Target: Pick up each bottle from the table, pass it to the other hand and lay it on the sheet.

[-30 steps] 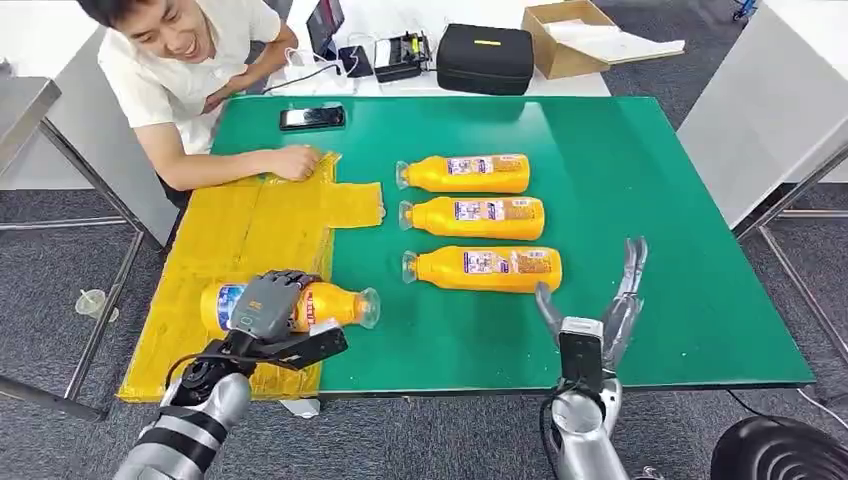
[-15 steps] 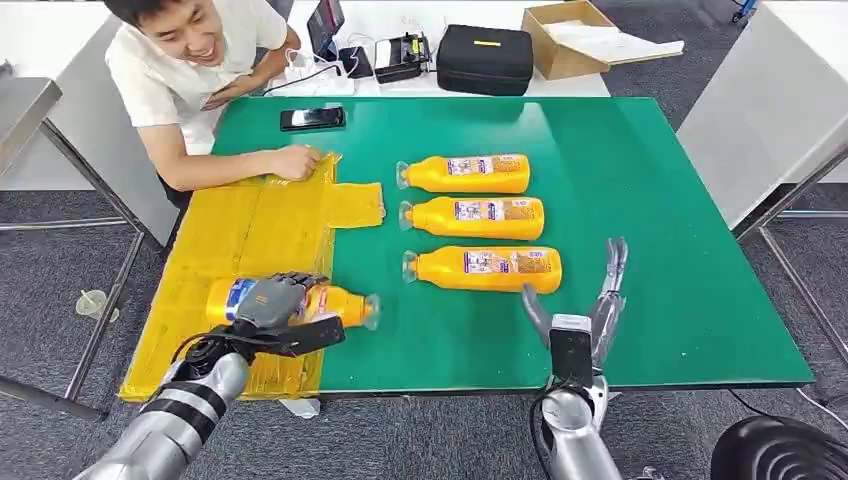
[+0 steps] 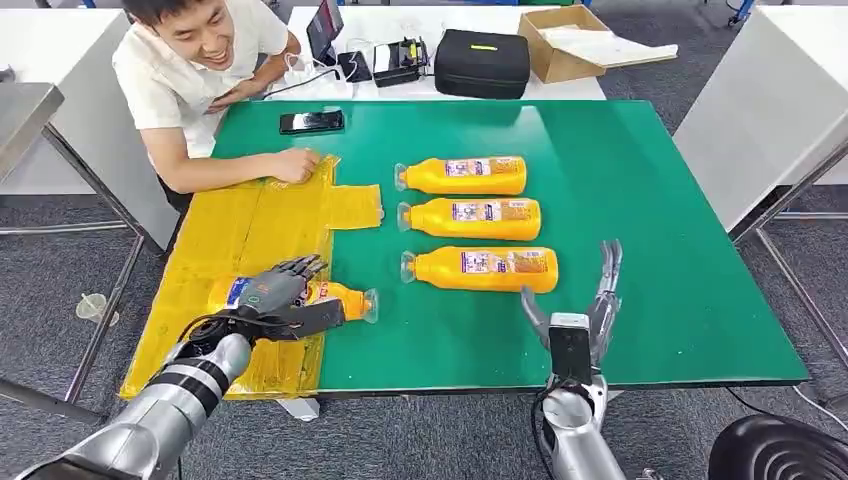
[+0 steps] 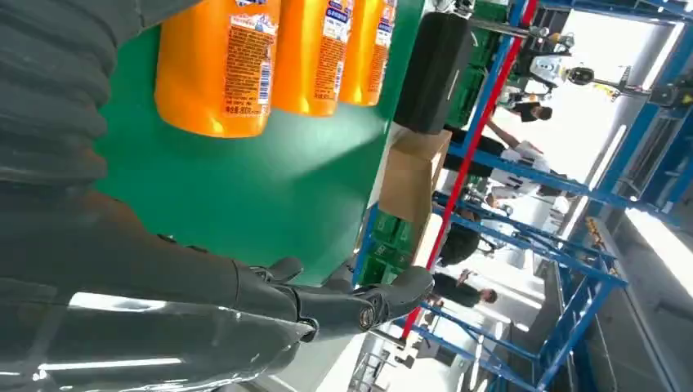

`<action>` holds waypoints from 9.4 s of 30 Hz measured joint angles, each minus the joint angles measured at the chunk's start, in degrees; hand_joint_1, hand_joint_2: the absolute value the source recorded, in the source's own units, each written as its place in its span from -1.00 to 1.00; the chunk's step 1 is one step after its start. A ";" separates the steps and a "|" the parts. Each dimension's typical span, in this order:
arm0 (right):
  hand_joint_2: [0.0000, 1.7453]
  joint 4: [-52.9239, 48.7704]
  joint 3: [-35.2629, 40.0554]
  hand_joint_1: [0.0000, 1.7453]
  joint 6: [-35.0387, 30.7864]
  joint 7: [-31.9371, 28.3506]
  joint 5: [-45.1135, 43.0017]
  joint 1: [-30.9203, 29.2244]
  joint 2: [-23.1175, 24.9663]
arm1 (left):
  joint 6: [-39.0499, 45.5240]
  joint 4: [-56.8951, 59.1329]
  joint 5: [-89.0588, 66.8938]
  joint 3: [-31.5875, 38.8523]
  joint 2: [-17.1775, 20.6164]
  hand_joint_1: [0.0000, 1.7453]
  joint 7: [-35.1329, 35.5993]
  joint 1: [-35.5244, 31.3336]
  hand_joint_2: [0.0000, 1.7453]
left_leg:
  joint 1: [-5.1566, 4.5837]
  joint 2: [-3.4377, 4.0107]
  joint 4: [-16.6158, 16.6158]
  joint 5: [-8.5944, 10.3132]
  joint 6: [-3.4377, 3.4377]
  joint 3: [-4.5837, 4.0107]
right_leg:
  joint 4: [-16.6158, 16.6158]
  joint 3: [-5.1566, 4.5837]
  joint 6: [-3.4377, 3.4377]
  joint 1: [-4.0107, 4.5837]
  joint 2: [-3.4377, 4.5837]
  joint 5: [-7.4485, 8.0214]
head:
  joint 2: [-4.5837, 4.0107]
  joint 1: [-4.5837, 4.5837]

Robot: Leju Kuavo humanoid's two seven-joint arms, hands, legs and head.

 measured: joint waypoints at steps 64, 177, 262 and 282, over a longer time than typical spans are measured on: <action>1.00 30.79 3.65 -0.92 14.33 15.32 43.89 -14.24 -20.33 | 2.23 -63.67 43.95 1.37 0.51 -1.00 -14.56 32.86 1.00 | -0.23 -0.02 0.07 -0.07 0.21 -0.58 | -0.03 -0.52 0.08 -0.20 0.00 -0.03 | 0.00 -0.02; 1.00 19.58 21.40 1.00 39.78 0.02 -3.58 -15.22 -1.55 | -20.50 -28.13 73.79 4.96 -13.90 1.00 -20.11 15.74 1.00 | -0.23 0.00 0.08 0.13 0.34 -0.82 | -0.02 -0.74 0.27 -0.28 0.00 0.13 | 0.00 -0.02; -1.00 19.06 -7.30 -1.00 8.57 -0.02 -5.73 -12.46 2.58 | -12.02 6.80 10.99 -12.50 -1.99 -1.00 9.90 -11.98 1.00 | -0.22 -0.02 0.09 0.32 0.31 -0.87 | 0.03 -0.77 0.29 -0.28 -0.01 0.20 | 0.00 -0.02; -1.00 19.50 -7.00 -1.00 8.04 -0.02 -5.70 -11.28 2.12 | -12.39 -3.14 21.61 -8.28 -0.88 -1.00 -4.09 -8.95 1.00 | -0.22 -0.03 0.09 0.32 0.31 -0.88 | 0.03 -0.76 0.29 -0.28 -0.02 0.19 | 0.00 -0.02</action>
